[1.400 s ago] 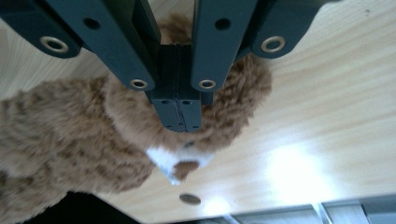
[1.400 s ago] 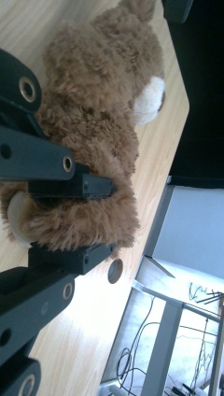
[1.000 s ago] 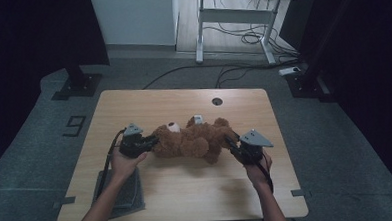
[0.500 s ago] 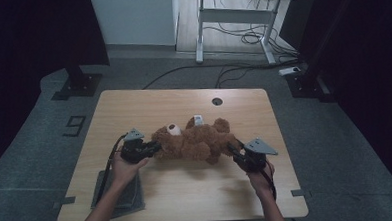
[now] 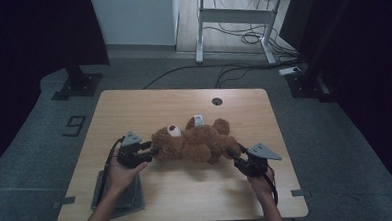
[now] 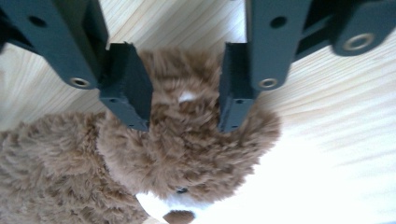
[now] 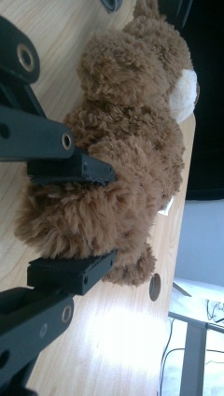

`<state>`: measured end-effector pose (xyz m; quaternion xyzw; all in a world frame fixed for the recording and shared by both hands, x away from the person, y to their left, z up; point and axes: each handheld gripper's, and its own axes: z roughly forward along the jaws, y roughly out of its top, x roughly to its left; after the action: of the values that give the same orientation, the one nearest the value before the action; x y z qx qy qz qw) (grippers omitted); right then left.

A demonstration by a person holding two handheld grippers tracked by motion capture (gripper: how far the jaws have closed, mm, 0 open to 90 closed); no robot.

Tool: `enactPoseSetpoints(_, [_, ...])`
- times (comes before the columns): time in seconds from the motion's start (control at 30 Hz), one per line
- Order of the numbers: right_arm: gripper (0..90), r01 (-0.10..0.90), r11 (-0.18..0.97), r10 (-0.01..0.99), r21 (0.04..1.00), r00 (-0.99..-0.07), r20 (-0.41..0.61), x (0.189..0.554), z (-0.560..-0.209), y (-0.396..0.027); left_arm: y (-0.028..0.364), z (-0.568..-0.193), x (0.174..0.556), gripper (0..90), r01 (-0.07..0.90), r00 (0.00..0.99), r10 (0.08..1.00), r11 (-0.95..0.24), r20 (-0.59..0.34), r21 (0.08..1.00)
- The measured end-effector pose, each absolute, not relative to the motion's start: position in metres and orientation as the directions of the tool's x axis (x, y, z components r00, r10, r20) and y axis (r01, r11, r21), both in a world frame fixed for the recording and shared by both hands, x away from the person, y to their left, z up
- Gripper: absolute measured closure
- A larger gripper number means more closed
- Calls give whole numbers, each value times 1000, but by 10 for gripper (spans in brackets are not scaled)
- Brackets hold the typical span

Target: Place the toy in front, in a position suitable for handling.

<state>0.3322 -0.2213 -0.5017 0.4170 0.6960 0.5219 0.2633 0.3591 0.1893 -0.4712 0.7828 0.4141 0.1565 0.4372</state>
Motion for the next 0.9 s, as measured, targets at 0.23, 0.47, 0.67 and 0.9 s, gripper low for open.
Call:
enactPoseSetpoints(0.23, [528,337,60,860,939,-495,122,328,-514,-223,213,-468,326,356,516,564,820,-259,-96,817])
enactPoseSetpoints(0.47, [545,345,39,857,938,-493,146,323,-517,-227,230,-484,295,277,546,517,854,-273,-62,792])
enactPoseSetpoints(0.67, [597,355,37,855,934,-495,154,318,-523,-227,234,-501,274,238,588,469,883,-279,-38,759])
enactPoseSetpoints(0.9, [613,351,43,853,935,-500,148,316,-524,-227,236,-509,269,221,607,440,898,-288,-11,741])
